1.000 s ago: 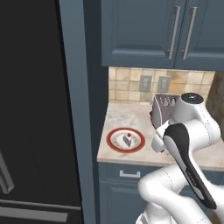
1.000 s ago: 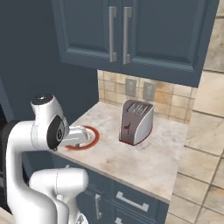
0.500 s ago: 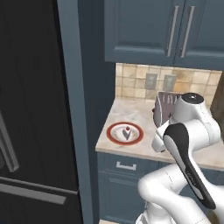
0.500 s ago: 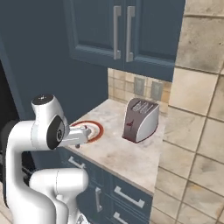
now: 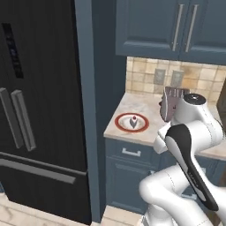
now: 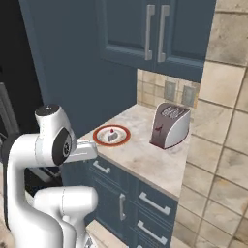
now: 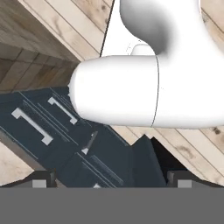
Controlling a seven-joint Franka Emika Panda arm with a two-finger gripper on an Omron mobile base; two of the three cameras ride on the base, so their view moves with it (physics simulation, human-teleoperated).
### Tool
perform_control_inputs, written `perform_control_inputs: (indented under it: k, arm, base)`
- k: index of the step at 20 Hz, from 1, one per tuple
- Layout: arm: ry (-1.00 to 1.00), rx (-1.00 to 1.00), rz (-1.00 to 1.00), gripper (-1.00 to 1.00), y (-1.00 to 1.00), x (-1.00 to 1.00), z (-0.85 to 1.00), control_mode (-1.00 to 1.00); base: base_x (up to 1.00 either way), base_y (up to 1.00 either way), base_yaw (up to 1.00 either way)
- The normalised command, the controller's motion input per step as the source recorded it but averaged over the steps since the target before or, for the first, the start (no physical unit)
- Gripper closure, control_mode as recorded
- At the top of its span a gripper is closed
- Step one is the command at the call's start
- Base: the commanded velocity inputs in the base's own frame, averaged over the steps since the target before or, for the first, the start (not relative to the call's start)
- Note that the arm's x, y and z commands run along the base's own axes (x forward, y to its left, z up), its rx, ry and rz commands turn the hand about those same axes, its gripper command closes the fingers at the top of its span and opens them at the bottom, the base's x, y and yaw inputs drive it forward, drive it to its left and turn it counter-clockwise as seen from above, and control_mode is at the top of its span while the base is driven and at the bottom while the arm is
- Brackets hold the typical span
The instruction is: Take the baked cake out of the oven and place it on the plate for cooling. Then close the oven door.
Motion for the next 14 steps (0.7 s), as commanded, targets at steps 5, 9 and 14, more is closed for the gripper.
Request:
perform_control_inputs:
  k: [5,9,14]
  arm:
    - [0.00,0.00,0.00,-1.00,0.00,0.00,0.00,1.00]
    - [0.00,0.00,0.00,-1.00,0.00,0.00,0.00,1.00]
    - [0.00,0.00,0.00,-1.00,0.00,0.00,0.00,1.00]
  base:
    - [-0.52,0.17,0.10]
    - [-0.31,0.36,0.19]
    - [-0.03,0.76,0.30]
